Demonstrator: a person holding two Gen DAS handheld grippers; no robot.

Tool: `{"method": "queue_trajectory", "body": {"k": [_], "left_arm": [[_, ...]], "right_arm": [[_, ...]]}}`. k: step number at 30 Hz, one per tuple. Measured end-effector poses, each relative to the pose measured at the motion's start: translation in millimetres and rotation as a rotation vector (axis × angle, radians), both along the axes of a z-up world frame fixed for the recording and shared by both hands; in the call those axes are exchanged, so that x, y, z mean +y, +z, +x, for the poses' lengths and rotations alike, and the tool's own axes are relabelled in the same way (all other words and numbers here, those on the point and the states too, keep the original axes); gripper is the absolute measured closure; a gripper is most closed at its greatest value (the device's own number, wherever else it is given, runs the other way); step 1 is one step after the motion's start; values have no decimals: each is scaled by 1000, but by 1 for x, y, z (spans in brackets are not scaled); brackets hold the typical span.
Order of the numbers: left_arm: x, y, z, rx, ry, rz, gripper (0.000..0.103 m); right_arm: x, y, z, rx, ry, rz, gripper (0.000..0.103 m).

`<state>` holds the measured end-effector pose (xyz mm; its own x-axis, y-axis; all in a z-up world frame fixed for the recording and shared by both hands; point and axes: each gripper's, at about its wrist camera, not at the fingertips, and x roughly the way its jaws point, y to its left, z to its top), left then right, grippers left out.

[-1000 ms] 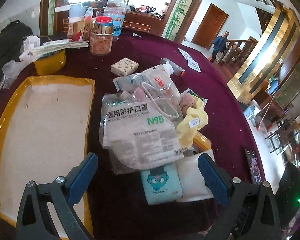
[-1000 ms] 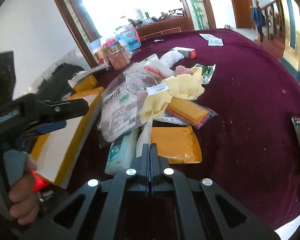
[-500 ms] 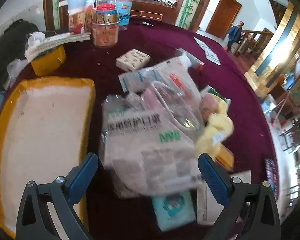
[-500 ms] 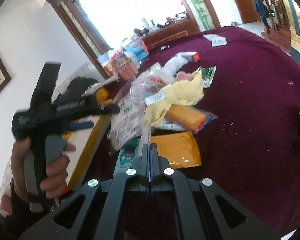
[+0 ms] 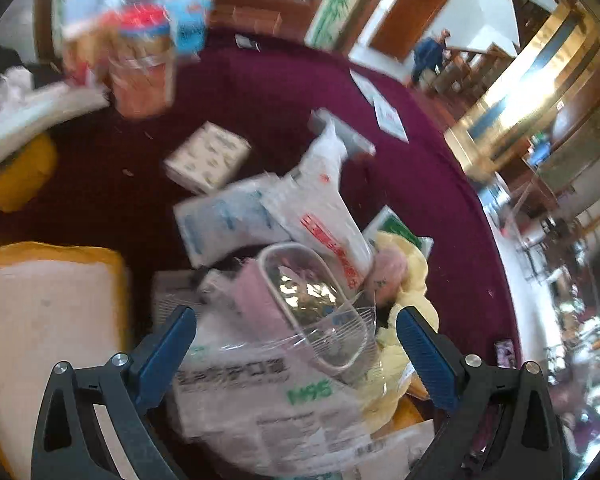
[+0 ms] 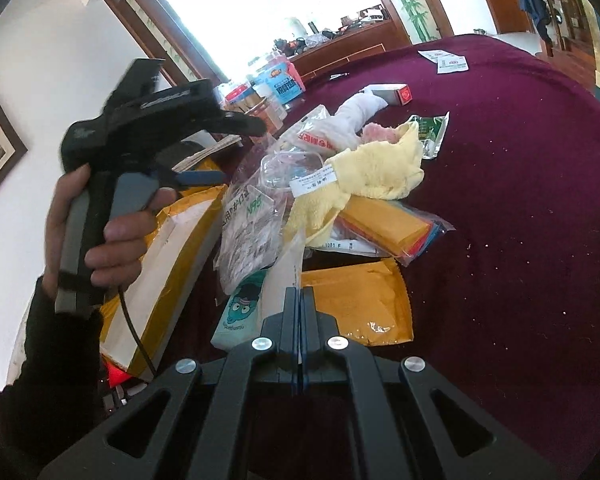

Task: Organize soft objects

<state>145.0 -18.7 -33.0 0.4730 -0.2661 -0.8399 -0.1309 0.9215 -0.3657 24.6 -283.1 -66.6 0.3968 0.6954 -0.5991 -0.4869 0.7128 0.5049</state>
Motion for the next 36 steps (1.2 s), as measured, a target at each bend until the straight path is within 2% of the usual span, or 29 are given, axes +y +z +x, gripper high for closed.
{"method": "queue_trajectory", "body": {"k": [2, 4, 6, 11, 14, 16, 18, 20, 22, 23, 25, 26, 27, 28, 30, 32, 36], "left_arm": [[-4, -4, 3, 28, -11, -32, 2], [-11, -1, -3, 14, -22, -47, 2], [-21, 0, -13, 30, -1, -3, 2], [-56, 6, -43, 46, 67, 283, 2], [-83, 2, -47, 45, 26, 395, 4], [-95, -1, -48, 37, 12, 460, 10], [-106, -7, -47, 58, -29, 472, 11], [-113, -16, -49, 87, -69, 475, 18], [-113, -22, -49, 106, -68, 499, 36], [-109, -21, -50, 117, -53, 495, 40], [-98, -14, -56, 101, -18, 473, 60], [-96, -12, -58, 98, -12, 481, 69], [-92, -10, -61, 96, -11, 493, 82], [-92, -9, -65, 93, -9, 504, 89], [-85, -2, -75, 62, 11, 514, 95], [-74, 6, -89, 29, 41, 488, 98], [-51, 21, -110, -28, 94, 397, 101]], "right_arm": [[1, 0, 0, -2, 1, -2, 102], [1, 1, -1, -9, -1, -2, 102], [2, 0, 0, -4, -2, -4, 102], [4, 0, -1, -2, -4, -10, 102], [5, 1, -4, -11, -6, -22, 102], [5, 1, -6, -13, -13, -31, 102], [4, 1, -8, -14, -17, -39, 102], [4, 1, -10, -16, -20, -47, 102], [3, 0, -11, -12, -19, -49, 102], [3, 0, -12, -16, -20, -52, 102], [2, 1, -14, -20, -22, -52, 102], [2, 1, -14, -17, -24, -49, 102], [2, 1, -14, -15, -25, -50, 102], [2, 1, -14, -15, -26, -51, 102], [3, 2, -16, -20, -31, -57, 102], [3, 3, -17, -23, -38, -60, 102], [1, 8, -20, -31, -61, -61, 102]]}}
